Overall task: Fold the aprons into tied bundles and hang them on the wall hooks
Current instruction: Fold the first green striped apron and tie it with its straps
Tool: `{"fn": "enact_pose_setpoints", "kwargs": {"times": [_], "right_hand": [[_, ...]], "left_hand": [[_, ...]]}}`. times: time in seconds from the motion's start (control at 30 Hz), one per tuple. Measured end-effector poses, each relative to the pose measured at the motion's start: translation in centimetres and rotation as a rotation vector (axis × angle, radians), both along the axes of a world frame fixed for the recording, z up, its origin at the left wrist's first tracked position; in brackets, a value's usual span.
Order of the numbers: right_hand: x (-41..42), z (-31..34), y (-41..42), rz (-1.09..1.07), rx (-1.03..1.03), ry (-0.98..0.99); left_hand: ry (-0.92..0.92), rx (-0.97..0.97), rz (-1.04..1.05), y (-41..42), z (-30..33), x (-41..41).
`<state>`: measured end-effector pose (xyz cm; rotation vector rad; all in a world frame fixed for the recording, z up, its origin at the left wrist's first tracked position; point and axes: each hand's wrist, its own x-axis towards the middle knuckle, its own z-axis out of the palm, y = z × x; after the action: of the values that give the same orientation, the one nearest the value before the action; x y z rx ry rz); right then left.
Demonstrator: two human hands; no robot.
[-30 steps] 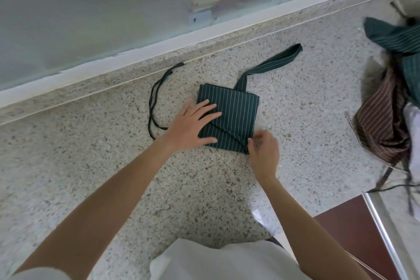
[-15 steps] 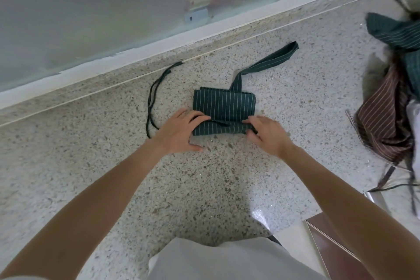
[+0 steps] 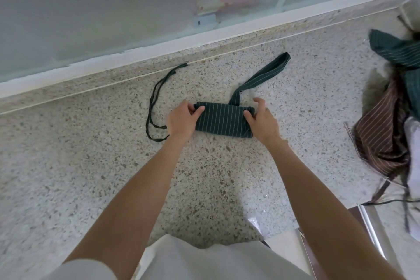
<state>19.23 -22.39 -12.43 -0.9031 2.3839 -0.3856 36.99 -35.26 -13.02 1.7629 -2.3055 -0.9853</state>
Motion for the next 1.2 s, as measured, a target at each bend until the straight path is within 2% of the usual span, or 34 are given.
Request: {"fn": "enact_pose_setpoints", "kwargs": {"times": [0.1, 0.2, 0.27, 0.33, 0.43, 0.5, 0.57, 0.67, 0.73, 0.77, 0.87, 1.0, 1.07, 1.13, 1.17, 1.2], "right_hand": [[1.6, 0.4, 1.0, 0.076, 0.082, 0.038], [4.8, 0.9, 3.0, 0.075, 0.047, 0.001], [7.7, 1.0, 4.5, 0.095, 0.055, -0.041], [10.6, 1.1, 6.1, 0.151, 0.059, -0.075], [14.0, 2.0, 8.0, 0.258, 0.082, -0.103], [14.9, 2.5, 8.5, 0.380, 0.096, 0.006], [14.9, 3.1, 8.2, 0.433, -0.026, 0.136], [14.5, 2.7, 6.5, 0.536, -0.249, 0.264], [14.1, 2.2, 5.2, 0.598, -0.173, 0.254], [13.9, 2.0, 4.7, 0.598, -0.095, 0.219], [13.5, 1.2, 4.2, 0.585, 0.009, 0.158], [13.3, 1.0, 4.1, 0.578, 0.025, 0.155], [12.8, 1.1, 3.9, 0.543, 0.015, -0.040], [12.5, 2.0, 3.3, 0.444, -0.085, -0.425], [12.5, 2.4, 3.2, 0.420, -0.144, -0.529], [12.7, 2.5, 3.1, 0.438, -0.183, -0.508]], "left_hand": [[0.005, -0.101, -0.064, -1.0, 1.0, -0.1], [0.148, -0.267, -0.177, 0.0, 2.6, 1.7], [0.228, -0.230, -0.220, 2.0, 3.3, 4.4], [0.235, -0.142, -0.244, 4.5, 3.5, 7.2], [0.186, 0.005, -0.270, 7.5, 3.0, 10.5], [0.092, 0.053, -0.346, 8.7, 2.3, 11.5], [-0.009, -0.003, -0.441, 9.5, 1.5, 11.7], [-0.091, -0.076, -0.476, 9.8, 1.2, 11.4], [-0.105, -0.100, -0.420, 9.8, 1.1, 11.4], [-0.078, -0.054, -0.340, 9.9, 1.0, 11.4], [0.149, 0.251, -0.052, 10.4, 1.0, 11.3], [0.343, 0.413, 0.097, 10.6, 1.5, 10.6], [0.464, 0.472, 0.164, 10.6, 1.8, 10.6], [0.559, 0.467, 0.191, 10.5, 2.3, 11.1], [0.570, 0.428, 0.170, 10.4, 2.6, 11.3], [0.527, 0.343, 0.121, 10.4, 2.8, 11.6]]}}
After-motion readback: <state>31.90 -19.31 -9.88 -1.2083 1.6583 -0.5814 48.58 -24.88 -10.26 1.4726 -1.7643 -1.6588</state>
